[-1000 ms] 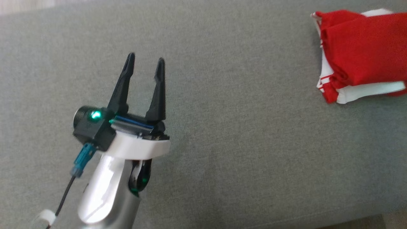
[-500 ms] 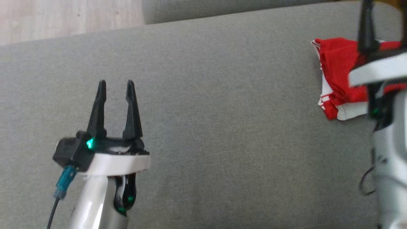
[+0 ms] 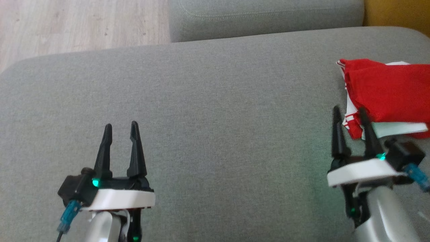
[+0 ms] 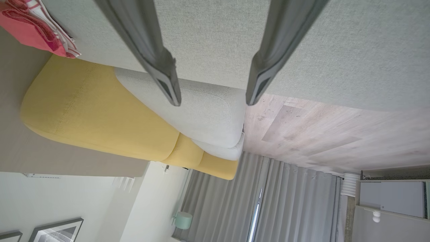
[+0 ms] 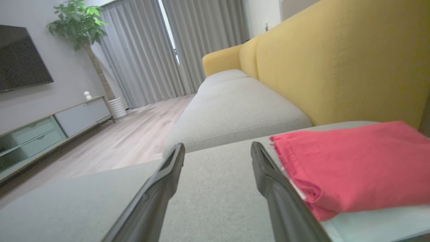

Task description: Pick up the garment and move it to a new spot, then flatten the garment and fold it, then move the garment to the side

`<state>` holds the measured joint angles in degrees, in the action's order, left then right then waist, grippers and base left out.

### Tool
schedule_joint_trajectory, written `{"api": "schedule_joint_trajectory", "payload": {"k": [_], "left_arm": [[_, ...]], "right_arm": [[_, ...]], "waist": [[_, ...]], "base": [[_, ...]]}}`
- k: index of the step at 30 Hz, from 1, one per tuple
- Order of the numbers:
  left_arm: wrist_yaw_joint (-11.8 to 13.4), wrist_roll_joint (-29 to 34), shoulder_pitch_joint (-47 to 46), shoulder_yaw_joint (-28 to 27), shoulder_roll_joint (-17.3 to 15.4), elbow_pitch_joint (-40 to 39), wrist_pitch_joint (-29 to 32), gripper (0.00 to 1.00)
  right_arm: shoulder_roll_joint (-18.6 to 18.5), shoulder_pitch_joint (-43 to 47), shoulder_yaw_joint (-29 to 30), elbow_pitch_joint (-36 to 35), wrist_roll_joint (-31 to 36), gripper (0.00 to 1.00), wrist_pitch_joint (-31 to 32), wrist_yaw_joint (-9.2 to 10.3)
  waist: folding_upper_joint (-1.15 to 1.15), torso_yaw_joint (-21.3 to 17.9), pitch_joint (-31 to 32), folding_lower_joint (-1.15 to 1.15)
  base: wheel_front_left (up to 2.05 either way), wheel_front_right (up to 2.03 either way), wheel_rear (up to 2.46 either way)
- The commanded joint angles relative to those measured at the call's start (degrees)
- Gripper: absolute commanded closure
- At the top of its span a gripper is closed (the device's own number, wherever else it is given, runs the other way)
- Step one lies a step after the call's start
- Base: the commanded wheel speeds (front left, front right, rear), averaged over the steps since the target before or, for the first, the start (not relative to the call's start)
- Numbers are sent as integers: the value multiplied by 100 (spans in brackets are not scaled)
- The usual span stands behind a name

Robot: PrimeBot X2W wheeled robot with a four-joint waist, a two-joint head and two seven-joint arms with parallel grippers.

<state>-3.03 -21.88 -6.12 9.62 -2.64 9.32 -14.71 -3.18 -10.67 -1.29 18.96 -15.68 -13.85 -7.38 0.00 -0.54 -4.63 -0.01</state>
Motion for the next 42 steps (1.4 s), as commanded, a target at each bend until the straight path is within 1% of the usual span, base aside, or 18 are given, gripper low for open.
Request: {"api": "schedule_joint_trajectory", "payload": {"k": [1,4,8,15,25,26,29,42], "left_arm": [[-14,-87,-117,-157,-23,-163,-29,0],[-47,-145,-38,-192,-23,-176,-29,0],[-53,-161,10,-292,-23,-193,-29,0],[-62,-61,36,-320,-23,-218,-29,0],[-24,-124,26,-346,-23,-198,-29,0],[-46,-104,175,-117,0,-20,0,100],[-52,-134,249,-78,1,254,6,100],[-89,-825,226,-197,-23,279,187,100]], "right_arm": [[28,-112,-168,-178,-23,0,-83,-11],[29,36,-168,-149,-79,0,-108,-11],[29,82,-137,-281,-93,0,-112,-11],[30,121,-178,-353,-91,0,-114,-11],[30,109,-282,-390,-224,0,-114,-11],[45,204,-134,-181,-212,100,-38,0],[55,279,-158,82,-229,100,-24,0],[28,299,-100,24,-974,100,149,-1]], "waist": [[0,15,18,1],[0,26,44,1],[0,20,45,1],[0,6,45,1],[0,-16,-7,1],[0,-16,-7,1],[0,-17,-7,1],[0,-10,36,1]], "base": [[0,0,0],[0,0,0],[0,0,0],[0,0,0],[0,0,0],[0,0,0],[0,0,0],[0,0,0]]}}
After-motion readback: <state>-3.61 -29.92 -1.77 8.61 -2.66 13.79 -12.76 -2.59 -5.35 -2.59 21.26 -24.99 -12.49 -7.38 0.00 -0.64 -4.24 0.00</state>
